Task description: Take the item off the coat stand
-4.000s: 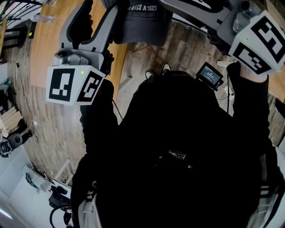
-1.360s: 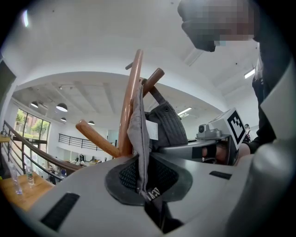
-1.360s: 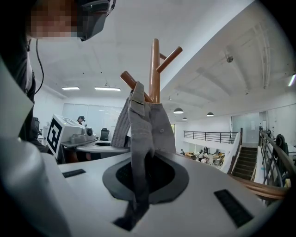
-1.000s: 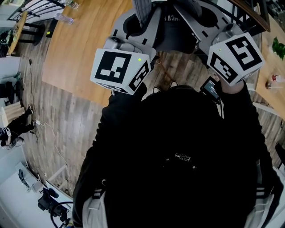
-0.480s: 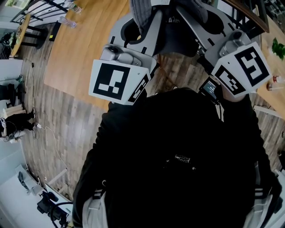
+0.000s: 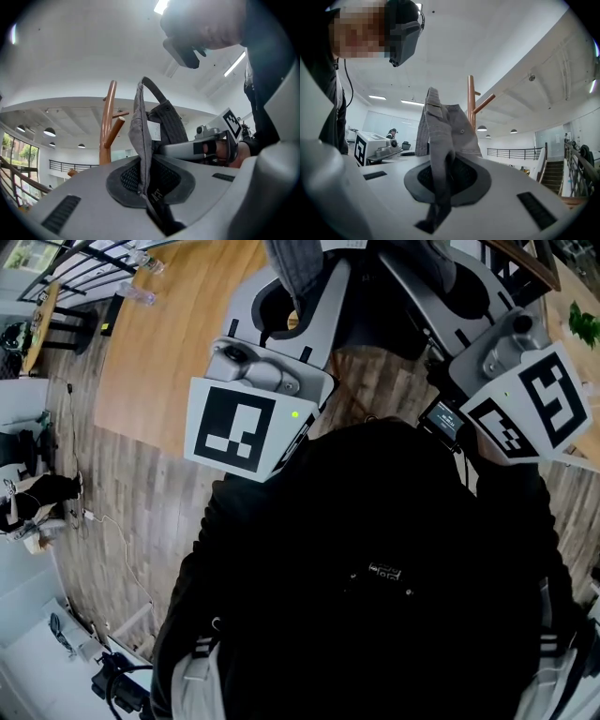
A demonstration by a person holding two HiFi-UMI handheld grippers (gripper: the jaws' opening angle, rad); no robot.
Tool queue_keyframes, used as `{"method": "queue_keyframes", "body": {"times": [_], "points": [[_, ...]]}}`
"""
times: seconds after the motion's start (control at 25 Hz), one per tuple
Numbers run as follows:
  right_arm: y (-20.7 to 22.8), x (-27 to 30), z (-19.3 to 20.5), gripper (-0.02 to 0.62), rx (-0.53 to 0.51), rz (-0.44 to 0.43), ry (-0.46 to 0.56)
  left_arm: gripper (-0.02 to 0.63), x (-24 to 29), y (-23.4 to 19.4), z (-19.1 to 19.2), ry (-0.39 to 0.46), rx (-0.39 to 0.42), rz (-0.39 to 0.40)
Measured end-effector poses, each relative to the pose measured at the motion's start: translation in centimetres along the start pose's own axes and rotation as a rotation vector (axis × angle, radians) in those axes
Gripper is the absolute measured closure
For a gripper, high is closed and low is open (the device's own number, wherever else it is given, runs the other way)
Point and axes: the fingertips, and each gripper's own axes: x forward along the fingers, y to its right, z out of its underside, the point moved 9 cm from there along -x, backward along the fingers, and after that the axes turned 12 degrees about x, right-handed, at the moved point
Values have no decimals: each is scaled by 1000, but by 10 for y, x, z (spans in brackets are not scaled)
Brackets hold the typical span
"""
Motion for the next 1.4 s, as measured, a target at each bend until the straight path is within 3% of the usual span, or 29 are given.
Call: {"method": "queue_keyframes", "body": {"times": [0.52, 0.68, 0.96, 1.4], "points": [[8, -93, -14, 569, 10, 184, -8, 583, 45, 67, -20, 64, -66, 184], [31, -116, -22, 569, 44, 229, -27, 583, 75, 87, -17, 29, -77, 269], [76, -142, -24, 569, 91, 263, -57, 583, 125, 108, -7, 24, -149, 332], [117, -177, 13, 572, 166, 273, -101, 583, 163, 142, 30, -56, -255, 396]]}}
